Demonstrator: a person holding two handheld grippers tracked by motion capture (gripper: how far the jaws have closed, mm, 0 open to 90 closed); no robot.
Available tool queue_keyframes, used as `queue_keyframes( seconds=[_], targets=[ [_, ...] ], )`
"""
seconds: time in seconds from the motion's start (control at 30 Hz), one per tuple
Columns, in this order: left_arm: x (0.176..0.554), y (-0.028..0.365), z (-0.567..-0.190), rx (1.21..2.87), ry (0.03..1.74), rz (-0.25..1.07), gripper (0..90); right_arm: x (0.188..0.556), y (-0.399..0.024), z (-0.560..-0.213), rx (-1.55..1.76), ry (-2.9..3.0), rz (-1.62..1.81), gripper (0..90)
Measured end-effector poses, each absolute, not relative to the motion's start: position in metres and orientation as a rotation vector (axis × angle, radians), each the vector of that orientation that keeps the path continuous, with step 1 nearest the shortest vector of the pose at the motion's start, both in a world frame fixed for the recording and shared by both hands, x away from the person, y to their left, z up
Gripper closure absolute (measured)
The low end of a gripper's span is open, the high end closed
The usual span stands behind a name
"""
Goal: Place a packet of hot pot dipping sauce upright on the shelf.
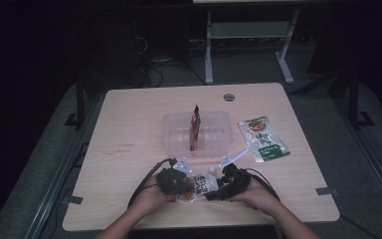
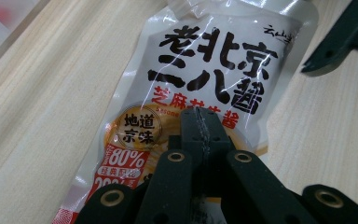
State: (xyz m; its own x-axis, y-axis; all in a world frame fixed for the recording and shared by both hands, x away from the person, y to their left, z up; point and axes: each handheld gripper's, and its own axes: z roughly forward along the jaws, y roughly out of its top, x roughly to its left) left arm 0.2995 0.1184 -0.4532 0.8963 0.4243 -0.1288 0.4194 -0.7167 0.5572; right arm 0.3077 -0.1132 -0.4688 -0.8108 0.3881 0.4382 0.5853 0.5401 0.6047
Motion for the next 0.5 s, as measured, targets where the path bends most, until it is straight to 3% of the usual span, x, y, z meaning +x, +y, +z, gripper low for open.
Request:
queue_keyframes(
  seconds=[0.33, 0.5],
  targets=[
    [0.2998, 0.1199, -0.4542, 2.446, 0.610, 0.000, 90.0, 0.3100, -0.1035, -0.4695, -0.844, -2.531, -1.129, 52.2],
    [0.3001, 0.1207, -0.4543, 2.447, 0.594, 0.005, 90.0, 0.3099, -0.1020, -0.4694, -0.854, -2.545, -1.115, 67.1]
  ],
)
